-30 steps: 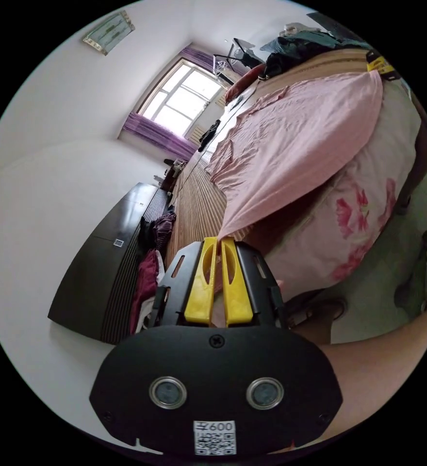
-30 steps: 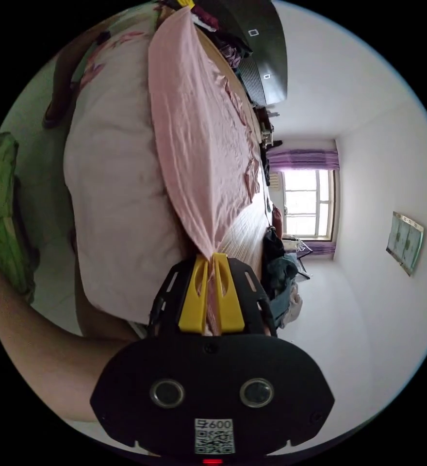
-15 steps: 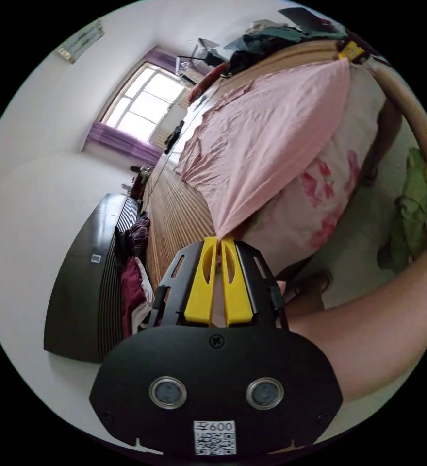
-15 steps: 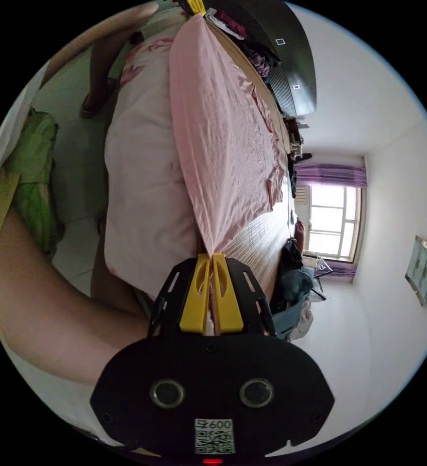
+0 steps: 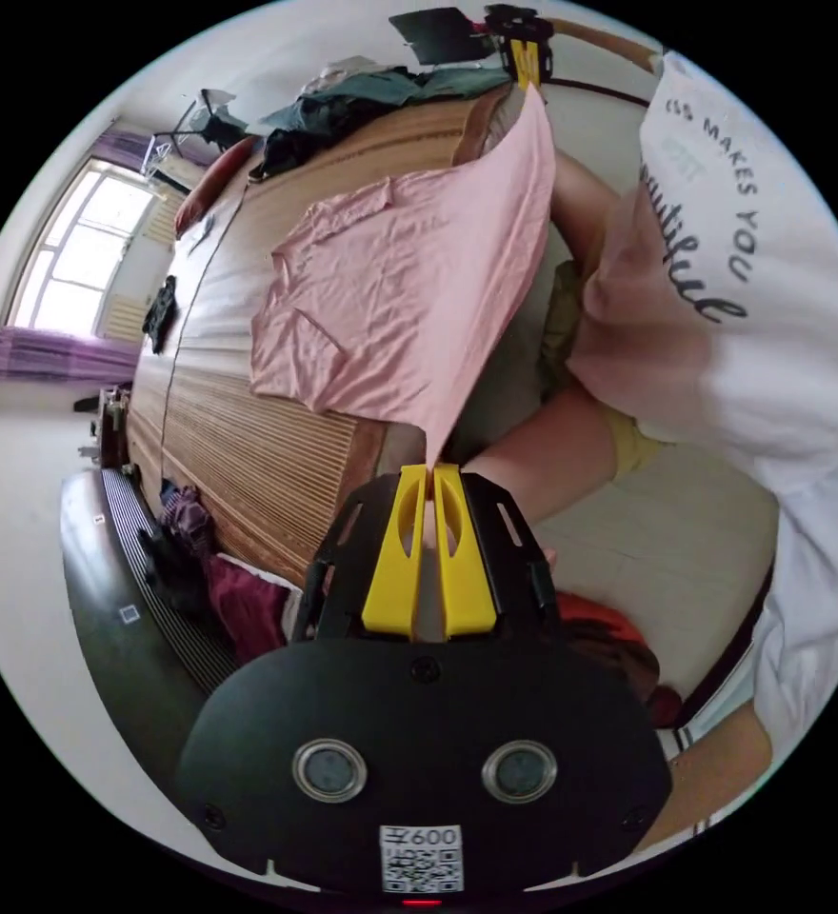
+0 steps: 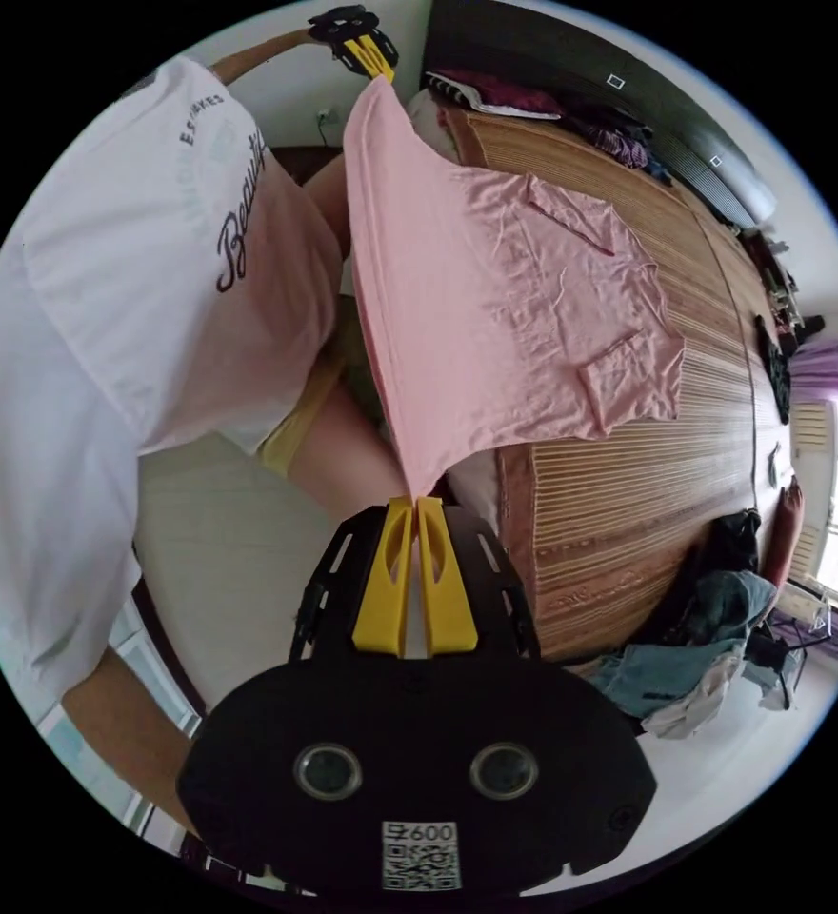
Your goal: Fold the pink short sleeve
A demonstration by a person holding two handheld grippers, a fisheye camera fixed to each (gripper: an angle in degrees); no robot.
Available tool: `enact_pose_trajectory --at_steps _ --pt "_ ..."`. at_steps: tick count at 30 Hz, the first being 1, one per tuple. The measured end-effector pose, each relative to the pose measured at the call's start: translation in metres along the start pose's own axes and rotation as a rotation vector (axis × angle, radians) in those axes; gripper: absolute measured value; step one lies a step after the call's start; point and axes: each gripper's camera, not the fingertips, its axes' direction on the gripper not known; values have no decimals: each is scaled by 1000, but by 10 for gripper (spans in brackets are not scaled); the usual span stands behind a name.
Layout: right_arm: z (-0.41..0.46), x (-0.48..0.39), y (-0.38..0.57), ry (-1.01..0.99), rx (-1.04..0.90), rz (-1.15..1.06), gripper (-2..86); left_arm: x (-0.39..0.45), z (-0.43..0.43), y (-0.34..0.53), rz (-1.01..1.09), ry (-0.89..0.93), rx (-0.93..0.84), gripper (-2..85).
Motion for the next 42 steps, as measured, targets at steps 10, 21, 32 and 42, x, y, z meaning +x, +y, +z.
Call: enact_pose_trajectory --at_steps 10,21,32,42 --pt "36 479 -63 -74 142 193 -8 -344 59 -111 -182 69 131 19" --pt "234 799 -102 -241 153 378 -9 -526 188 -195 -381 236 158 19" --pt "390 967 -57 -311 137 661 -8 -636 272 -224 -754 314 97 9" --pt "363 904 -2 -64 565 787 -9 -573 200 -250 -738 474 435 3"
